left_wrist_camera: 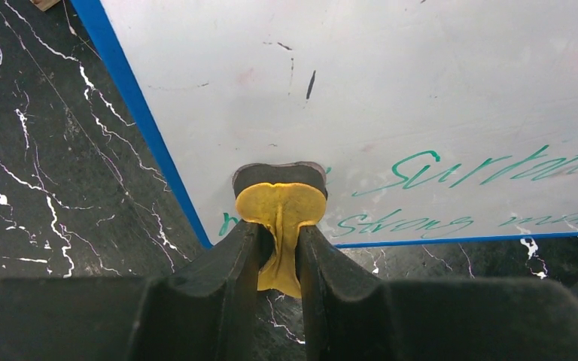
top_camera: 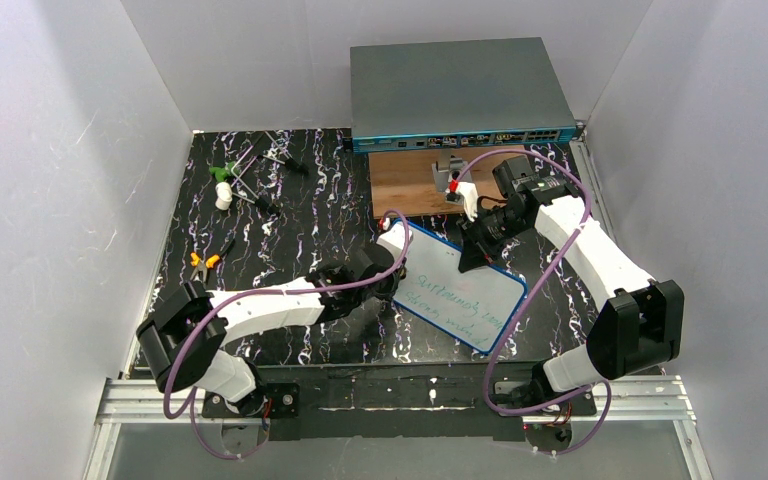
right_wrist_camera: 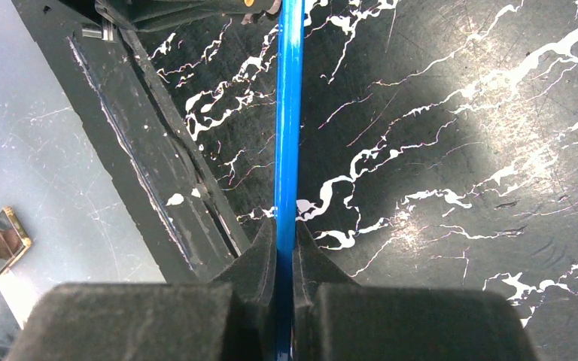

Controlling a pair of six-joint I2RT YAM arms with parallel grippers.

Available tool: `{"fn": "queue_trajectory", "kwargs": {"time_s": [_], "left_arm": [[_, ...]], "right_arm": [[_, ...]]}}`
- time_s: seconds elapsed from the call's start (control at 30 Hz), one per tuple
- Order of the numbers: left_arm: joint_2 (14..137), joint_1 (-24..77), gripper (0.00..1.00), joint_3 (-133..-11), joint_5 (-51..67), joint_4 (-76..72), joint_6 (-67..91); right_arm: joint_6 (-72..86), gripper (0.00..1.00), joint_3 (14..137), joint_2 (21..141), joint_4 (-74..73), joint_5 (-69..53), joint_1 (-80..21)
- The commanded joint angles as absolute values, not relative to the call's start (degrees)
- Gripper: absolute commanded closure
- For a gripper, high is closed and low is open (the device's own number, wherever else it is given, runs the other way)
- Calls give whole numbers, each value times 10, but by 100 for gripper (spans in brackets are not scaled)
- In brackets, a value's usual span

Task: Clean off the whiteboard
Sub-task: Erase the whiteboard at the center of the board.

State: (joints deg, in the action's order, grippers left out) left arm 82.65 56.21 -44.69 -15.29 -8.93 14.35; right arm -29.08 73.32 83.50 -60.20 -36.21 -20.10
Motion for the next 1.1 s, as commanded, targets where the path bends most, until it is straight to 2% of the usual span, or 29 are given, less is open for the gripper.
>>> {"fn": "queue_trajectory", "kwargs": {"time_s": [0.0,0.2,0.47,0.8,1.07], "left_arm": [[820,573,100,-441,-124,-150,137],[862,617,100,-441,-158,-87,110],[848,590,100,-457,-227,-40,124],[814,543,100,-555,-144,-37,113],[817,562,100,-484,-93,-75,129]], "right_arm": [[-322,99,738,829,-632,-413,-218],[-322,99,738,831,-633,-413,-218],[-322,99,738,830,-634,-413,-218],[-321,99,737,828,-633,-411,-218],[-322,99,737,832,-633,-411,-218]]}}
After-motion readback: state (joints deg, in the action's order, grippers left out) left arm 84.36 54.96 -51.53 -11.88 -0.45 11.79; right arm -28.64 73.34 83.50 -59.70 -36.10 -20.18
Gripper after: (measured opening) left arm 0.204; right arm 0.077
